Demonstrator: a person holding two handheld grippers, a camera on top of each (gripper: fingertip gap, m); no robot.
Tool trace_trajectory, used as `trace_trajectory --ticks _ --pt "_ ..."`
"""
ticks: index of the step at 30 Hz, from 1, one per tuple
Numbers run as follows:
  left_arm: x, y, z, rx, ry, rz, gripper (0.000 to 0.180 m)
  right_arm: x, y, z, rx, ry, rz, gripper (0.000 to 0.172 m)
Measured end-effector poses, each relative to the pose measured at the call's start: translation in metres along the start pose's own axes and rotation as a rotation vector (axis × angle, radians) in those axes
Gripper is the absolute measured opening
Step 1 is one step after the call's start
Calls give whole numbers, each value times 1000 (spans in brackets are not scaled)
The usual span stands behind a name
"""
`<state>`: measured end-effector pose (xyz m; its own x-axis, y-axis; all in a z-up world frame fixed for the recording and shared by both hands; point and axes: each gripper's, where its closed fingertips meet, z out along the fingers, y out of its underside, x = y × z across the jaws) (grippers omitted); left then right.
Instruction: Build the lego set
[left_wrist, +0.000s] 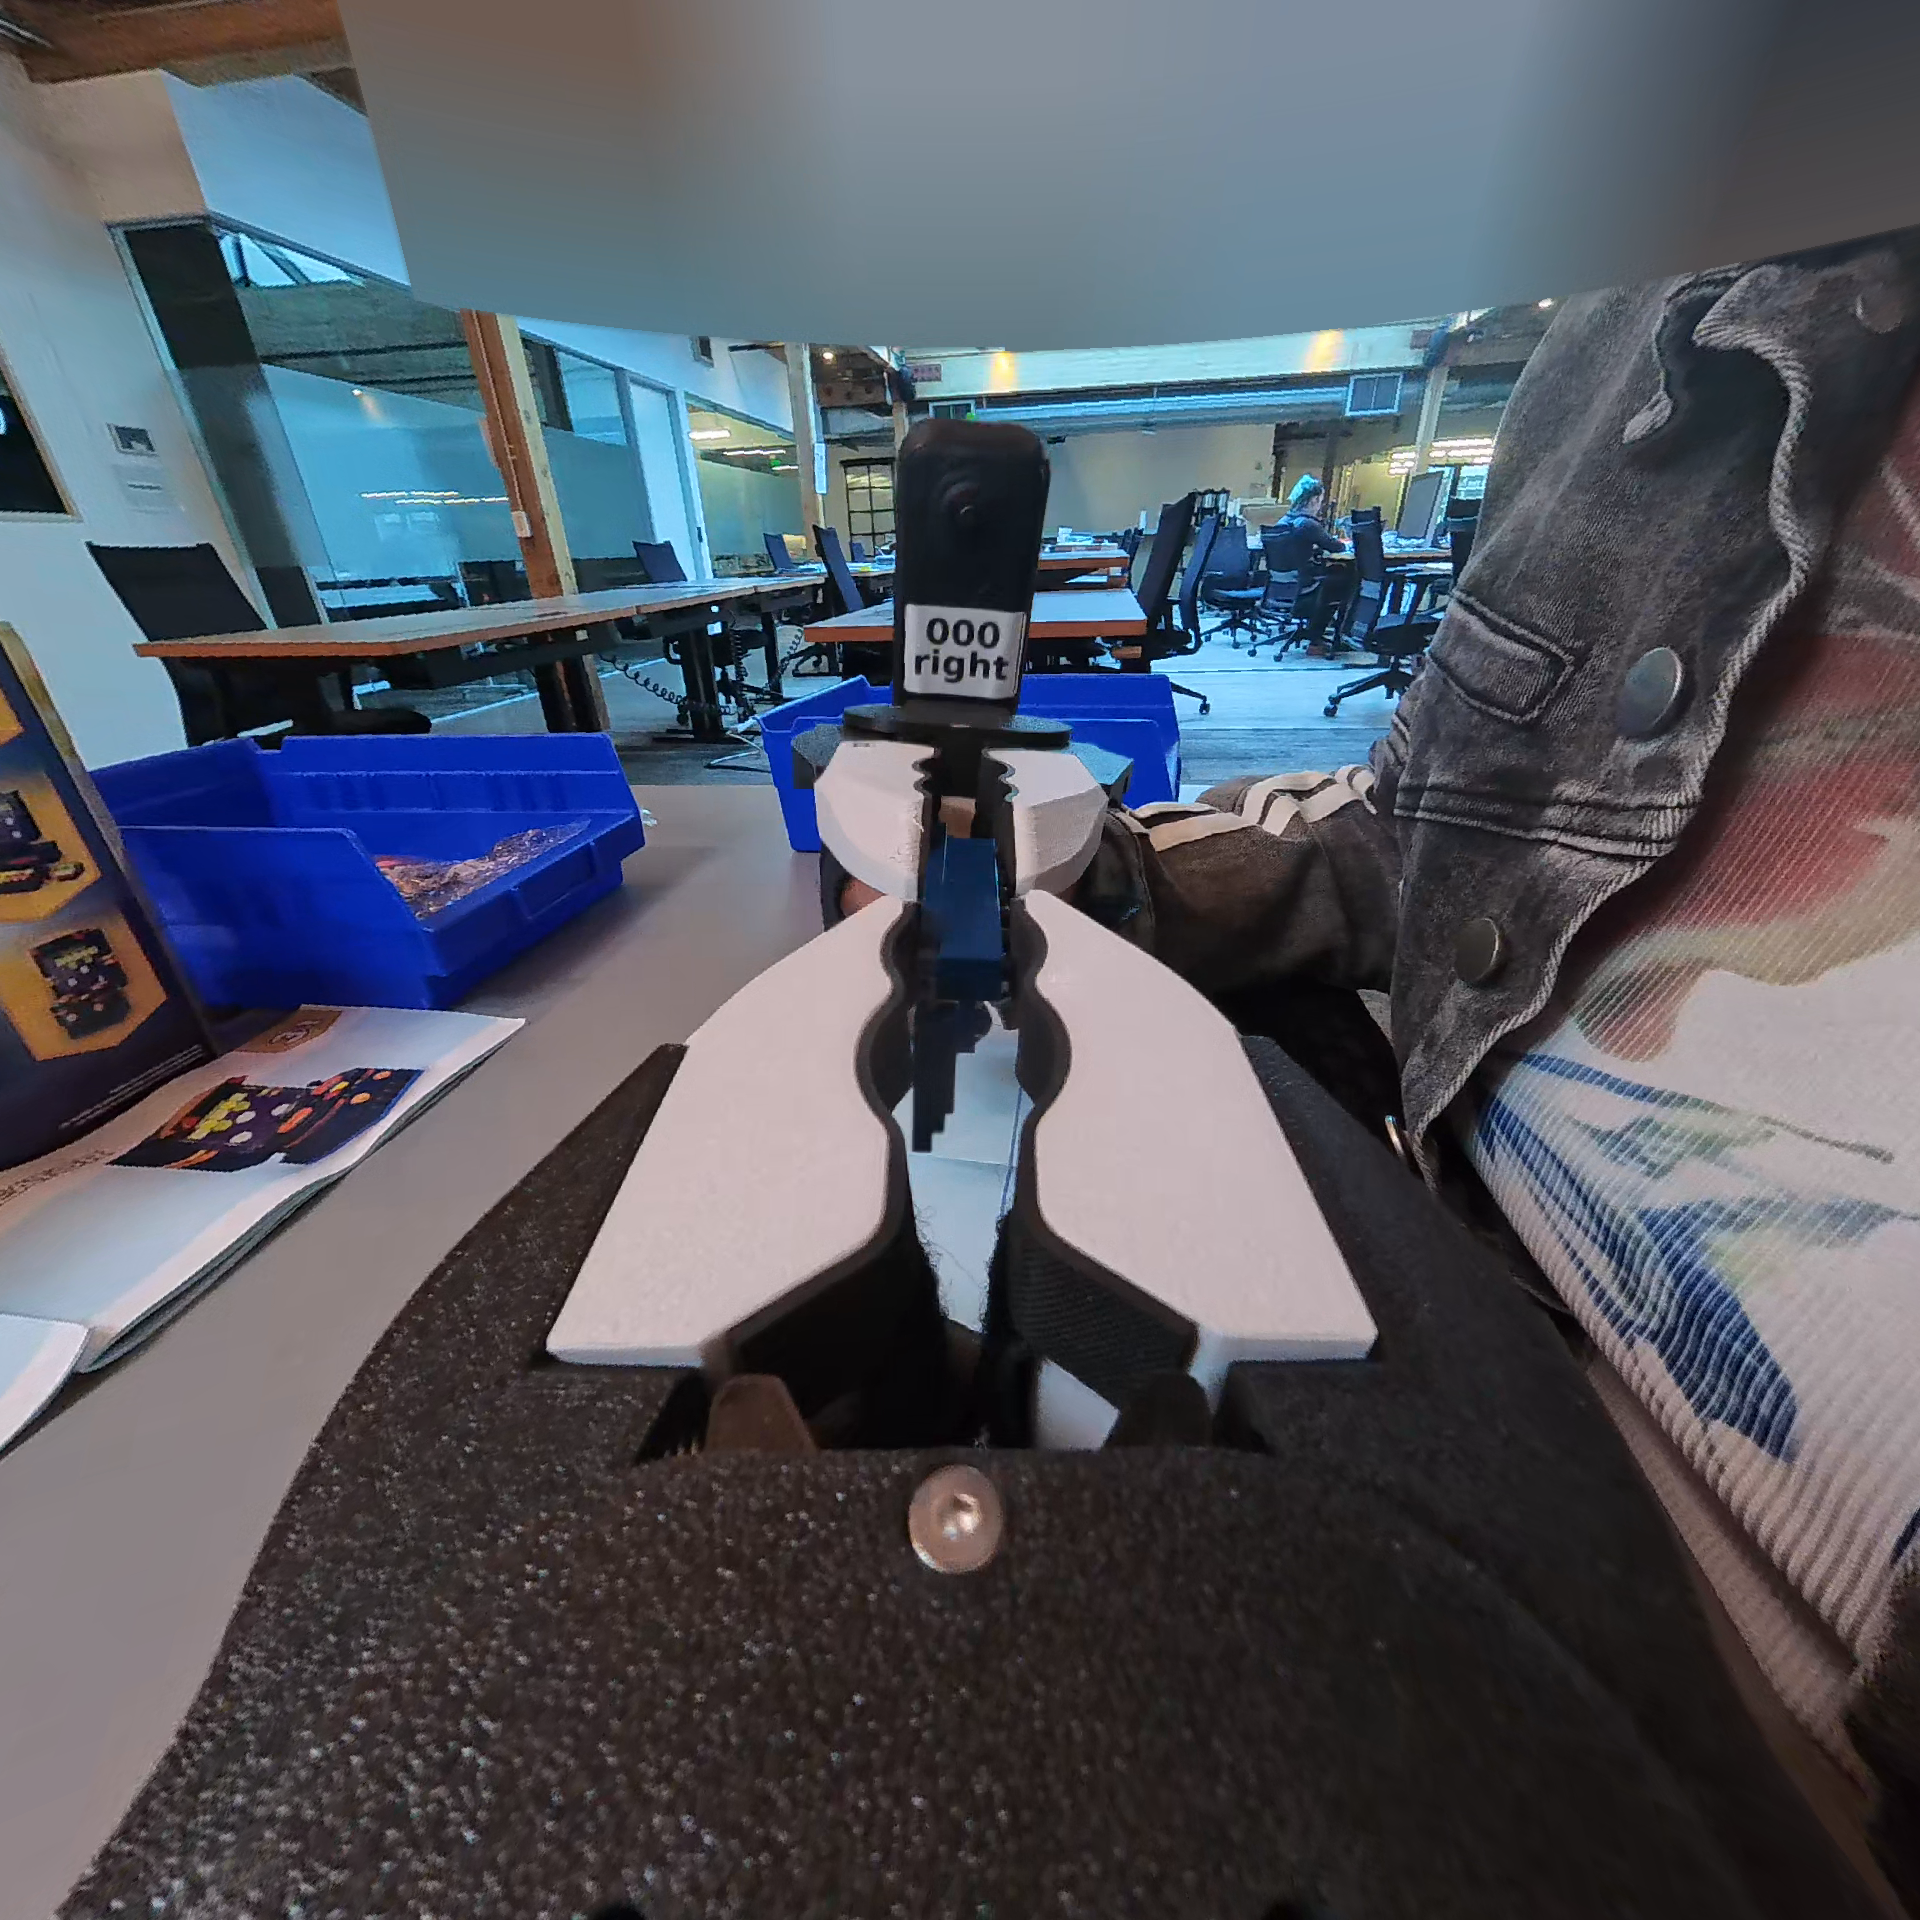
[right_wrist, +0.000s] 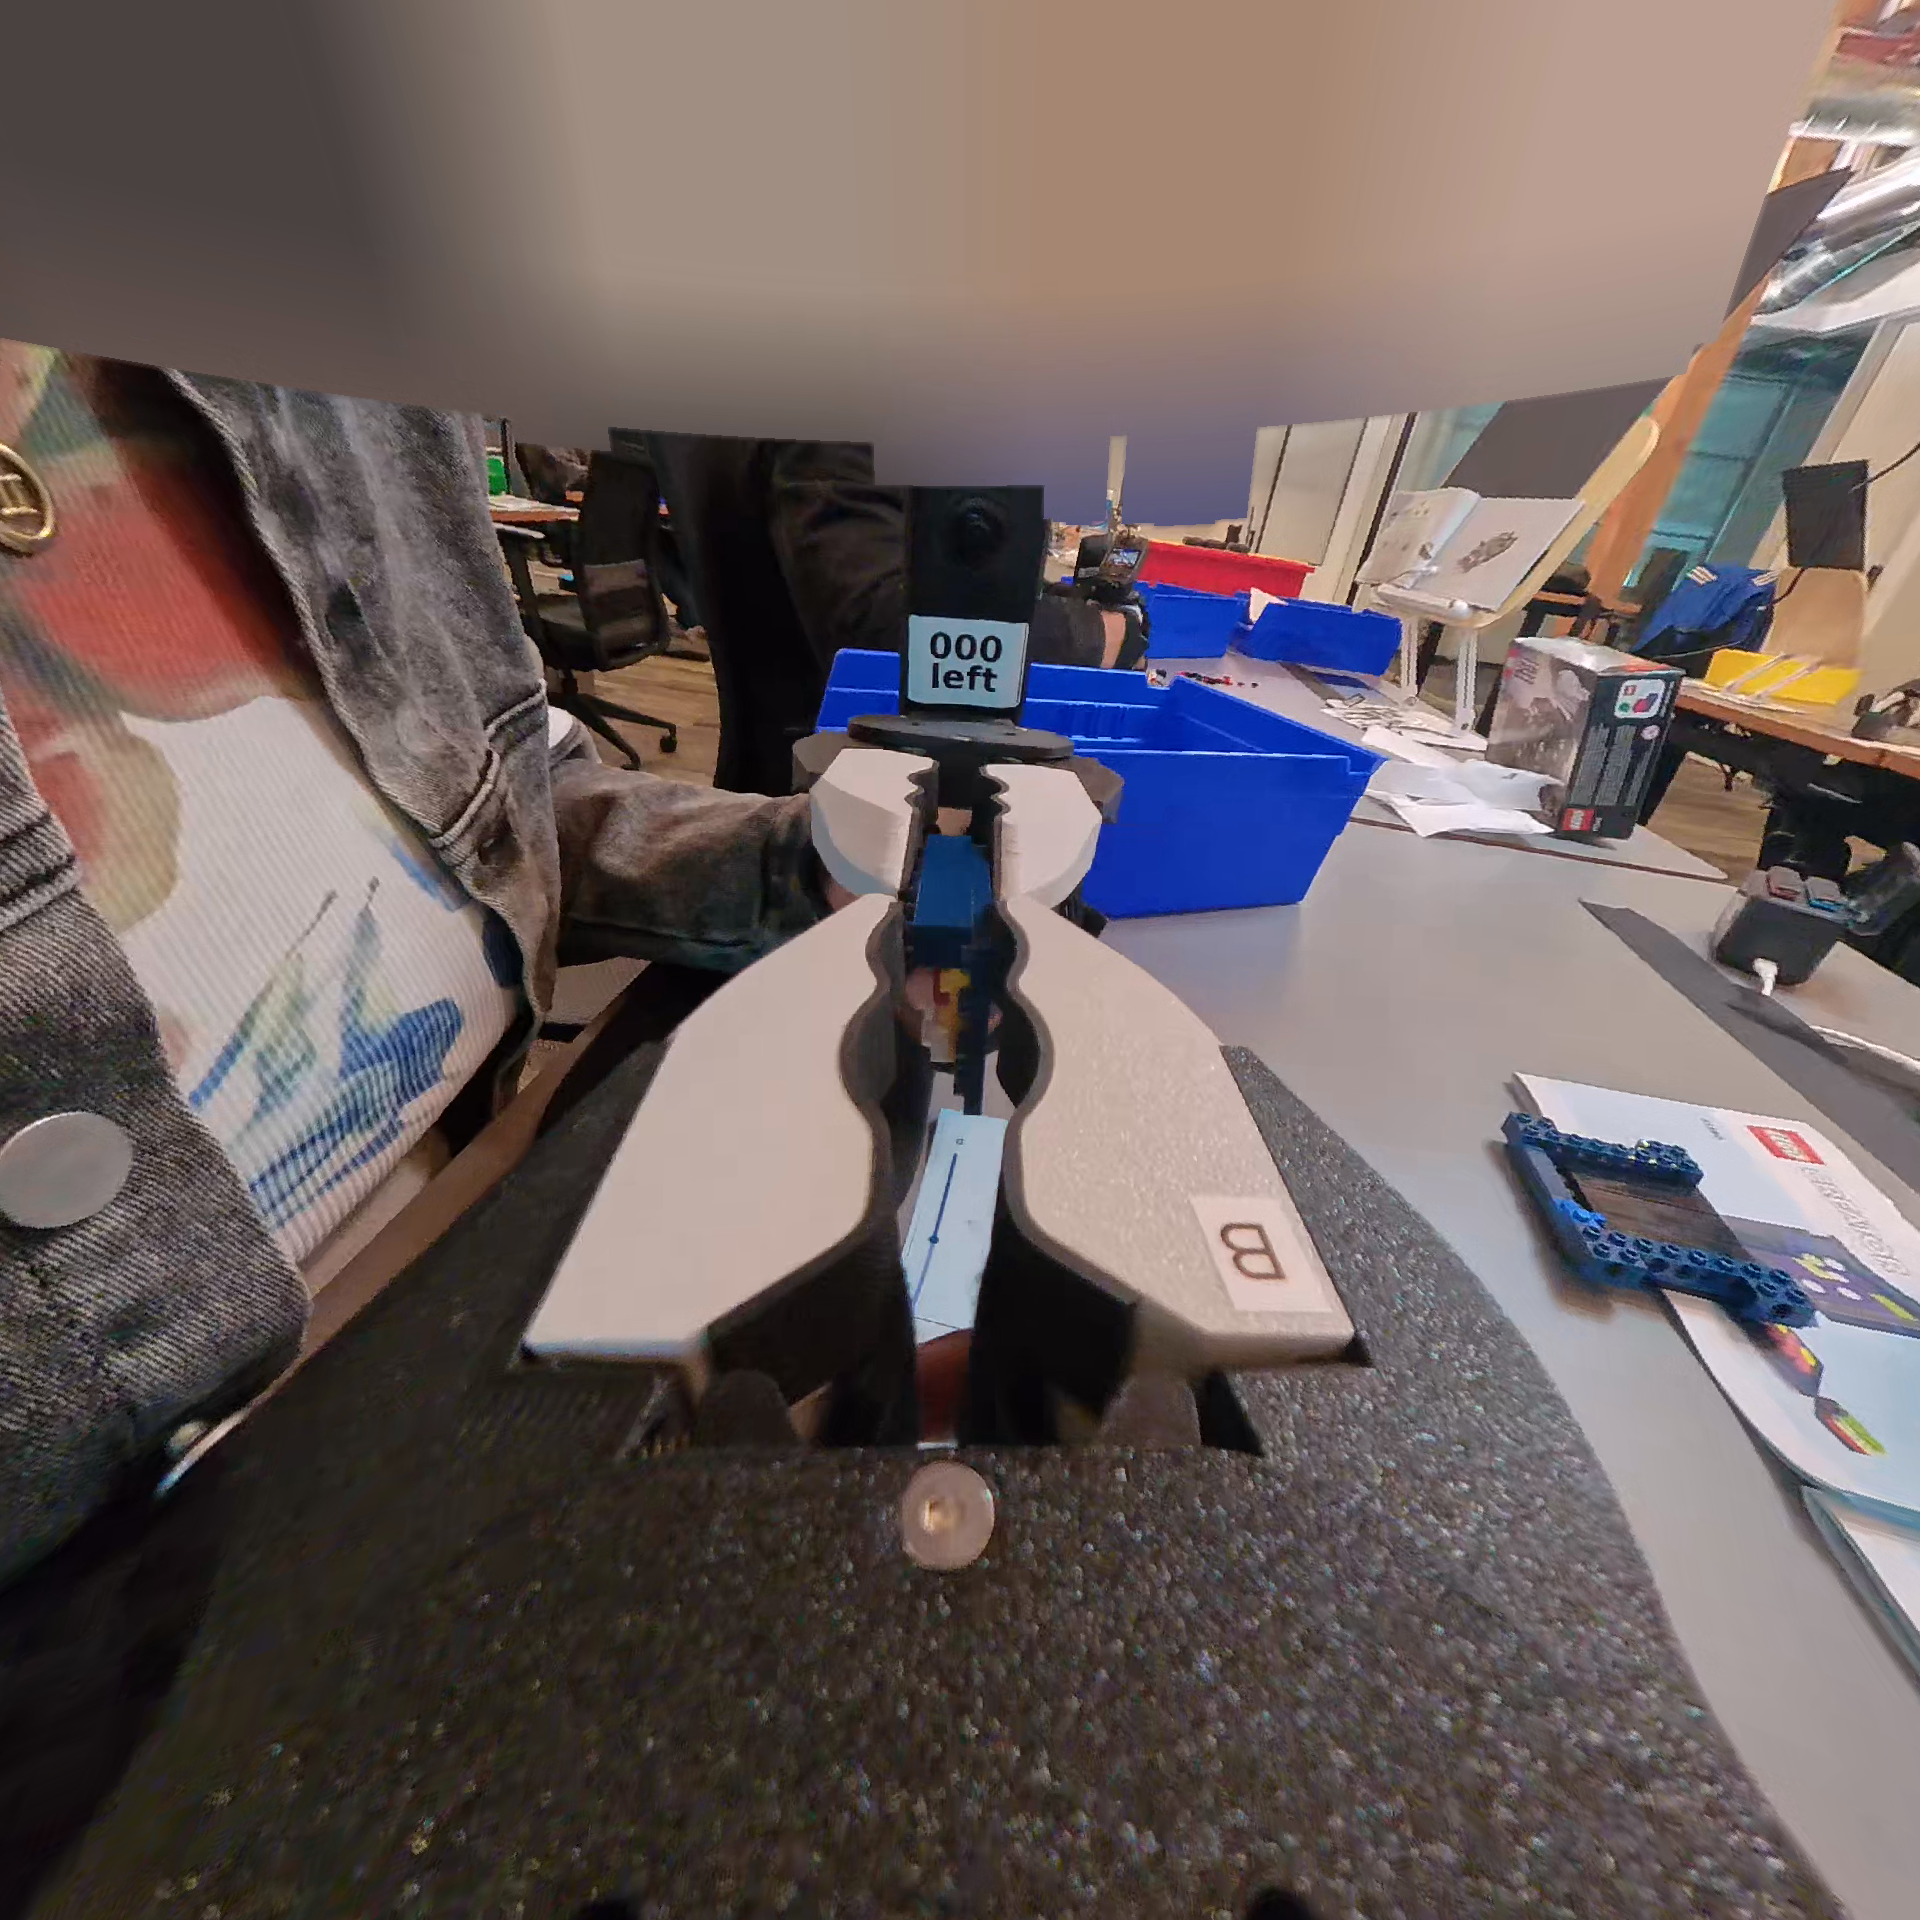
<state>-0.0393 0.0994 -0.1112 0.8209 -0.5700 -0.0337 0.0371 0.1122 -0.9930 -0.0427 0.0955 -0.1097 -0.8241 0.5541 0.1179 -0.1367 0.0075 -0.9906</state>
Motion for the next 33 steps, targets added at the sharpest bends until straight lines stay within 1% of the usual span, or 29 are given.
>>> trace_trajectory --ticks 7,8,9,10,11,13,14,16,17,18,20,22,24,27,30,31,33 --pt "-2 3 1 -17 -14 7 15 1 3 -1 12 -3 -11 15" --pt "-1 2 1 -20 -15 9 18 0 1 -2 25 -4 -15 15" --pt "-4 2 1 -25 -30 14 35 1 -2 -3 53 -5 -6 15" --pt "-7 3 -1 -28 -50 14 46 3 -7 -6 88 -4 22 15" --pt "-8 2 -3 -22 -58 8 50 6 -9 -9 119 -2 69 15" --pt "-12 -2 -7 10 -71 -30 51 19 -11 -14 174 30 222 15" --pt "-17 -1 -8 14 -95 -54 52 28 -9 -15 188 55 337 15" --pt "-31 3 -12 -3 -170 -70 65 41 4 -13 174 58 655 15" --pt "-37 6 -15 -22 -211 -51 68 44 10 -11 182 37 810 15" --pt "-41 9 -17 -50 -241 -11 69 45 10 -10 224 1 930 15" --pt "-42 18 -17 -122 -266 94 67 45 6 -10 310 -66 1093 15" --pt "-37 22 -13 -154 -260 177 67 41 -1 -11 354 -133 1124 15" --pt "-31 20 -10 -137 -242 229 63 39 -2 -10 353 -154 1137 15" --pt "-30 13 -12 -97 -251 256 59 39 -2 -10 371 -153 1147 15" --pt "-33 2 -17 -38 -290 282 54 37 -2 -10 355 -133 1095 15" --pt "-34 -1 -19 -16 -301 277 51 37 -3 -11 350 -126 1067 15" --pt "-33 -9 -23 44 -288 238 38 36 -5 -12 335 -108 1008 15"
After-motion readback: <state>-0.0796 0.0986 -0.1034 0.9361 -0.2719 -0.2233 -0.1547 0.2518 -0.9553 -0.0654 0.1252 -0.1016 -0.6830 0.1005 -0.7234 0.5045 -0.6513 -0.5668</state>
